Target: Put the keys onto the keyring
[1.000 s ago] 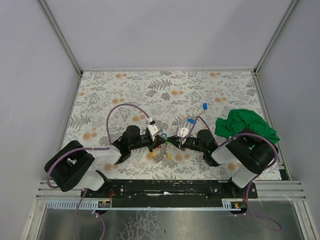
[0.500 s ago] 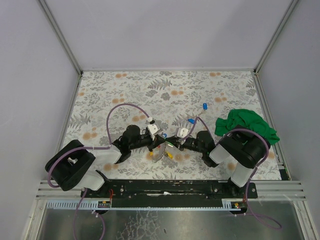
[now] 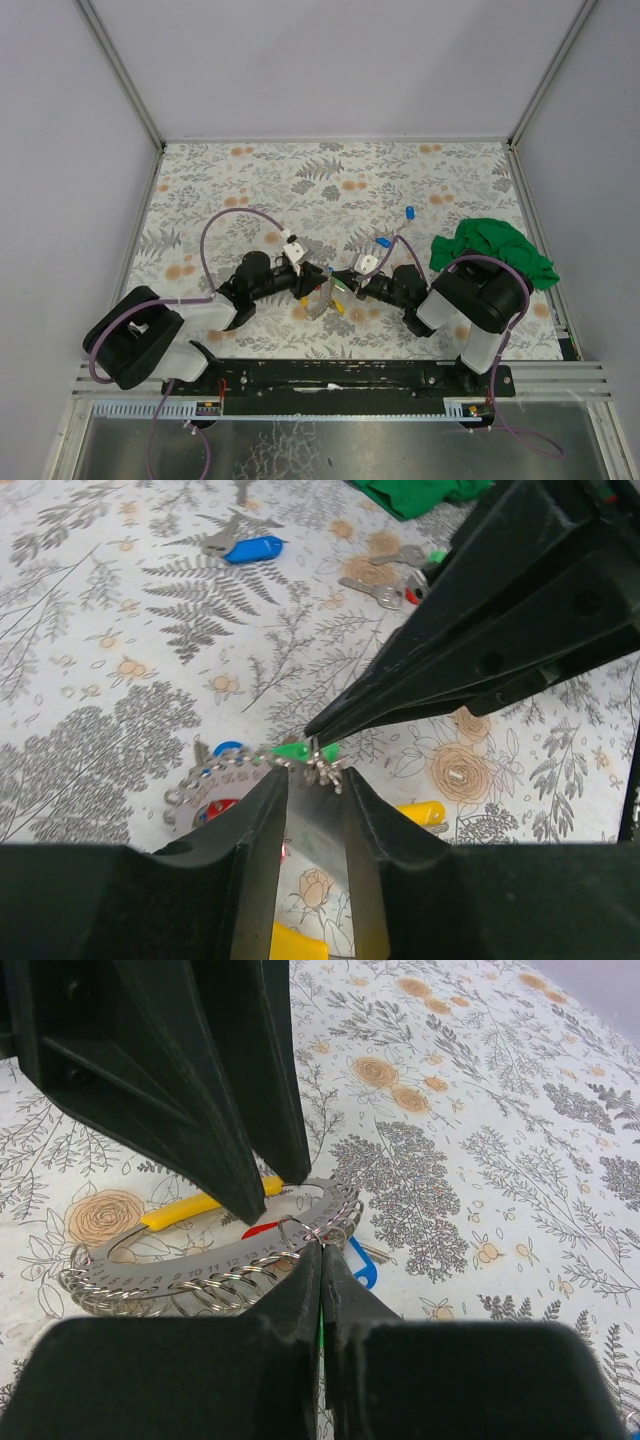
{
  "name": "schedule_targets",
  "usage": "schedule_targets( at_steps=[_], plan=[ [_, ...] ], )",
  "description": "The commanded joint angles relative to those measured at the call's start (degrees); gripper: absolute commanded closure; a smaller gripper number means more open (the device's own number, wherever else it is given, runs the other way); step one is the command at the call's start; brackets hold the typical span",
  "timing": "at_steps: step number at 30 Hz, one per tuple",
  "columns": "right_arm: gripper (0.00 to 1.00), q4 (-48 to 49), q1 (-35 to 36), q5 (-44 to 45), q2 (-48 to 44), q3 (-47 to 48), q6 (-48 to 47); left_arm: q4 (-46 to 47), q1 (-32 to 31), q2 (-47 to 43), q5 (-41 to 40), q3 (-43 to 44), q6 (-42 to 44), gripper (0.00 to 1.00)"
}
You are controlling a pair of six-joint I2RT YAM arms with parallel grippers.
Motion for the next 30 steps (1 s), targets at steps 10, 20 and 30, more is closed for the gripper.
schedule_targets(
  at_steps=[10,20,30],
  plan=[
    [1.0,8.9,0.3,0.8,-1.0,0.9,2.1,10.0,2.7,-0.8,0.8,-3.3,-4.7,0.68],
    [1.0,0.6,0.9,2.0,-3.0,0.6,5.8,7.6,2.7,2.7,-5.5,-2.3,-12.6,0.69],
    [0.95,-13.0,3.7,10.0,-5.3,0.6,4.6,1.0,2.7,4.5,-10.2,-1.3,-18.3,0.71]
  ],
)
